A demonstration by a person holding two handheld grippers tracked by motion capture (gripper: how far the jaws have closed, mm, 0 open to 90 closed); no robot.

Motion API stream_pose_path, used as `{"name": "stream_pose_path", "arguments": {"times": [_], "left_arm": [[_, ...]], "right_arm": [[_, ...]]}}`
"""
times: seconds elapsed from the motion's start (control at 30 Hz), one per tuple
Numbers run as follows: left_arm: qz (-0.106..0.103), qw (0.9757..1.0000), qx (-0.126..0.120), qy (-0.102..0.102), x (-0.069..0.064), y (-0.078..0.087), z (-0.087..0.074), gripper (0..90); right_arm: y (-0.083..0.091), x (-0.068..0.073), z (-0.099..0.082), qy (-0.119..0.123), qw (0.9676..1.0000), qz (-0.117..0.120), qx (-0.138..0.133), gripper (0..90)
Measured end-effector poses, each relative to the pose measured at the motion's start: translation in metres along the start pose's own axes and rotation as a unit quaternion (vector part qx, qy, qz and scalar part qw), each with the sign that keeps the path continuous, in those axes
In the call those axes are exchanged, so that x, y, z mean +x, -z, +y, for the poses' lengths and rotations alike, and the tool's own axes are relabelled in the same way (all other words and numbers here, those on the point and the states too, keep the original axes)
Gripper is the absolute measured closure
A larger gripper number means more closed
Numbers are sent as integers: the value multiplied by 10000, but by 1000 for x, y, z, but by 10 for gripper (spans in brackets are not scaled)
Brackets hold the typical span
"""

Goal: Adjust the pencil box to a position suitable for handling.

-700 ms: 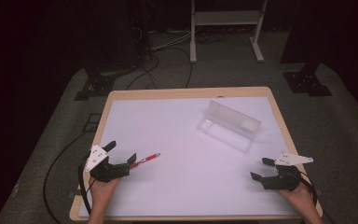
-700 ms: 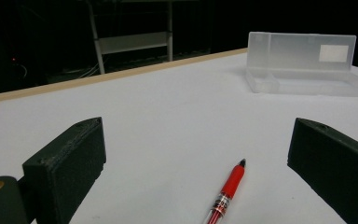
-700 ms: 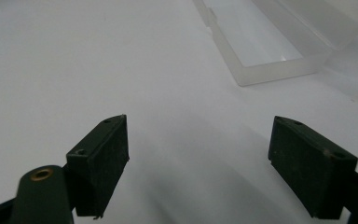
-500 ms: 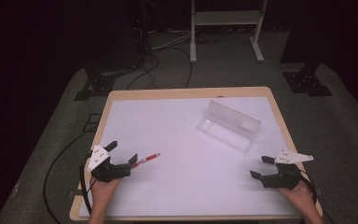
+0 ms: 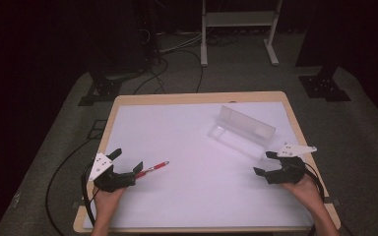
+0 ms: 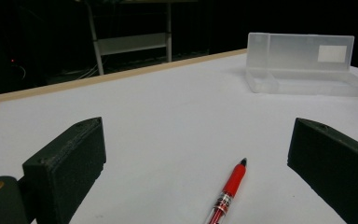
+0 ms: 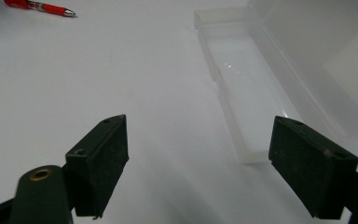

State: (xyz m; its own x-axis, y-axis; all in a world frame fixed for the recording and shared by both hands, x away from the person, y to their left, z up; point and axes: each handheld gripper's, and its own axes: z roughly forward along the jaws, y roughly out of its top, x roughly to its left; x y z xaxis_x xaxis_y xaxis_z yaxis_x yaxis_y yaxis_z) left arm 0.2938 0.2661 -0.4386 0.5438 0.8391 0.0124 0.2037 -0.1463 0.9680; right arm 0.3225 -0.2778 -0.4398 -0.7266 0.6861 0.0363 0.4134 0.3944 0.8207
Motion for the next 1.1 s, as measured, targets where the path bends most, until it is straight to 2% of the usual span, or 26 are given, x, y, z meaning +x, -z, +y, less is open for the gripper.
{"name": "stream_pose_path", "arguments": {"times": [0.37,0.47,0.63,0.73,1.0,1.1], "left_arm": [[4,10000,-26,25,0,0,0,36],[6,10000,-18,18,0,1,0,36],[15,10000,-31,27,1,1,0,36],[13,10000,-29,34,1,1,0,36],[6,10000,-31,38,1,2,0,36],[5,10000,-35,46,2,2,0,36]], "right_arm": [[-25,-8,37,239,9995,145,165,216],[-31,-9,40,264,9994,170,167,228],[-45,-13,46,288,9988,220,328,238],[-52,-15,48,316,9988,241,295,283],[-73,-23,52,271,9977,284,545,327],[-81,-26,51,303,9974,266,600,377]]}}
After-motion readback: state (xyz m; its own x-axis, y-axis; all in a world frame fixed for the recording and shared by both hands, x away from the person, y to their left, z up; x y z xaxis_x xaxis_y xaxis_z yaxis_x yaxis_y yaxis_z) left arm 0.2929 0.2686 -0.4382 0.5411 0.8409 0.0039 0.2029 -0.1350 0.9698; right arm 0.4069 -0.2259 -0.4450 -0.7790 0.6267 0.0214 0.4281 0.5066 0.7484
